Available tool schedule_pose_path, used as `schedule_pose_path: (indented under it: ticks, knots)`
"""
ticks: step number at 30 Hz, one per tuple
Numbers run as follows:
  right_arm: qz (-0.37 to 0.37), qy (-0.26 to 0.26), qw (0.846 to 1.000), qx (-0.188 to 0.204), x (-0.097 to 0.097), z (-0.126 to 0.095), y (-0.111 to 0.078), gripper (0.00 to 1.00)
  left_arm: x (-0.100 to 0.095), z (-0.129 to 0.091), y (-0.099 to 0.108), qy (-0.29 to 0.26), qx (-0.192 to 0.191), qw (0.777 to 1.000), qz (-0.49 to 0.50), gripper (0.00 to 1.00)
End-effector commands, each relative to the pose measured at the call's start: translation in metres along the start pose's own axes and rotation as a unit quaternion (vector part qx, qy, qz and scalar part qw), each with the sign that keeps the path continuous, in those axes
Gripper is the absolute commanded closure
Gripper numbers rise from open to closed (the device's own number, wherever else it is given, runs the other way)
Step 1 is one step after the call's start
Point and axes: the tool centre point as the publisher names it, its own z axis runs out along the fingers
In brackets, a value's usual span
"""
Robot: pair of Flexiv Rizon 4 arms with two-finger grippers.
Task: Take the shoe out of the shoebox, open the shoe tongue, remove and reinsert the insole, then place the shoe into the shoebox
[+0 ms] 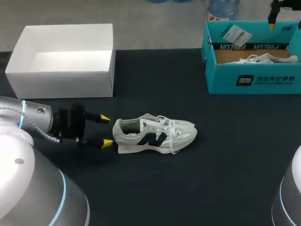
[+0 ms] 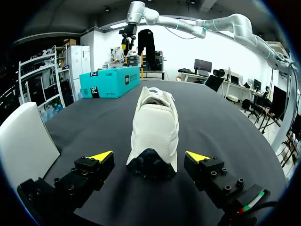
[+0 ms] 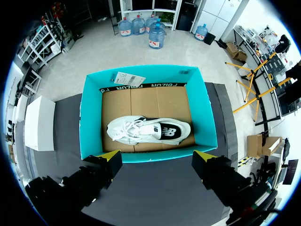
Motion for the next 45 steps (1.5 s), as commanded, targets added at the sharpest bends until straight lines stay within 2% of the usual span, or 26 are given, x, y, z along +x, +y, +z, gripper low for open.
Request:
schedule_pose_path:
  ticks: [1,7,25,45]
  knots:
    - [0.0,0.001,1.0,-0.001,0.0,0.0,-0.001,0.0,0.0,0.009,0.003,0.005,-0.001,1.0,-0.003,0.0]
    - [0.0,0.001,1.0,-0.001,0.0,0.0,-0.001,0.0,0.003,0.02,0.009,0.007,-0.003,1.0,-0.012,0.0]
    - [0.0,0.001,1.0,-0.001,0.0,0.0,-0.001,0.0,0.009,0.042,0.006,0.012,0.005,1.0,-0.006,0.0]
    - [0.0,0.001,1.0,-0.001,0.0,0.0,-0.001,0.0,0.006,0.06,0.006,0.019,0.002,1.0,0.0,0.0]
